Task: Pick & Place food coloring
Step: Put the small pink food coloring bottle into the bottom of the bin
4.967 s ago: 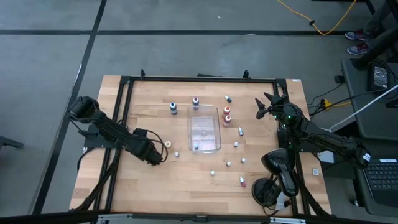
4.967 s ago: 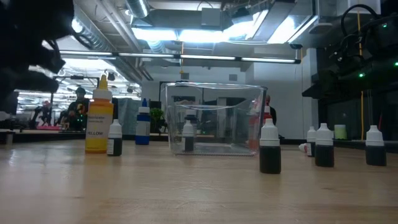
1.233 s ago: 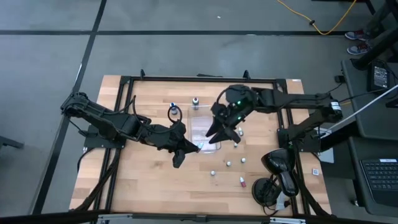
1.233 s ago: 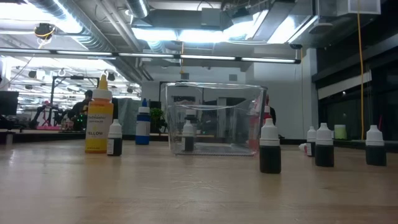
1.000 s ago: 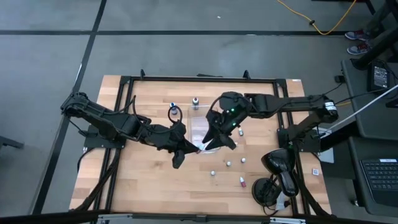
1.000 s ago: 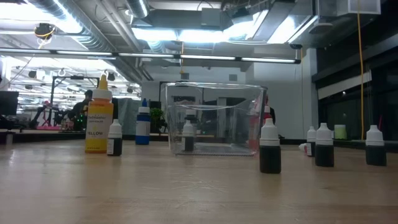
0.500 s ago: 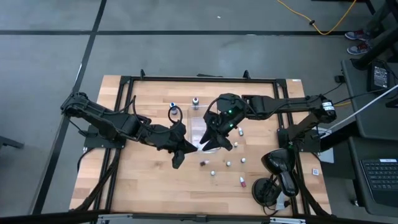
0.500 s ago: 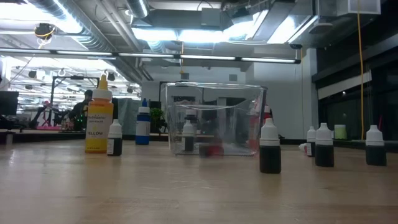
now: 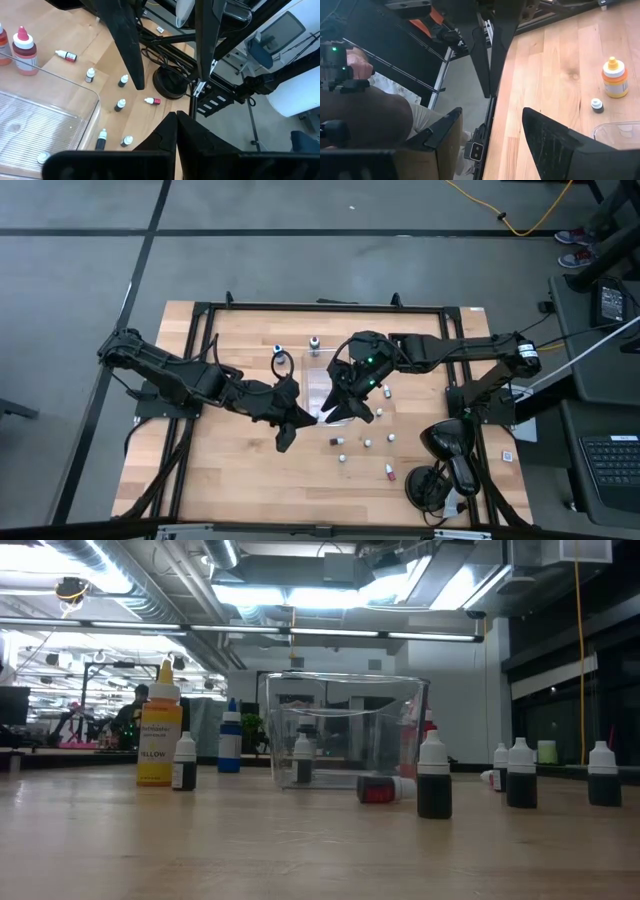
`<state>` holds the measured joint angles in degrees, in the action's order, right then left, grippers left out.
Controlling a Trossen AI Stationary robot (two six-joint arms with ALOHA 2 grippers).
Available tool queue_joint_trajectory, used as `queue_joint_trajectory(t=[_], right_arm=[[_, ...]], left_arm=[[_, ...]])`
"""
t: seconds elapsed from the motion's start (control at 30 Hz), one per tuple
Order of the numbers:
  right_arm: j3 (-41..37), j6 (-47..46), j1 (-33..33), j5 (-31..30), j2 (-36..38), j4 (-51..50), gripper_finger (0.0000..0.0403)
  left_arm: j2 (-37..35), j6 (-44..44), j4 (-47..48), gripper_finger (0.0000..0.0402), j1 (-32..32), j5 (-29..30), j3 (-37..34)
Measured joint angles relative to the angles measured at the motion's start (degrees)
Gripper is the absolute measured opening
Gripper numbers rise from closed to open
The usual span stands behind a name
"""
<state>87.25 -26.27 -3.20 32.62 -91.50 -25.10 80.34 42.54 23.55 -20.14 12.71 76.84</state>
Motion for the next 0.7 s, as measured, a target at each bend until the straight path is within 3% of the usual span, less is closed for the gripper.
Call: queue_joint_trajectory(t=[0.43,0.7], right_arm=[[-0.03,1.13,0.00,-0.11,0.00,-0.24,0.0208],[-0.07,3.59,0.11,-1.11,0.33,-5.64,0.0208]], left_arm=[[0.61,1.94,-0.05,0.0028,-0.04,-3.47,0.00],[6.36,1.38,0.15,0.0134,-1.51,-4.66,0.04]])
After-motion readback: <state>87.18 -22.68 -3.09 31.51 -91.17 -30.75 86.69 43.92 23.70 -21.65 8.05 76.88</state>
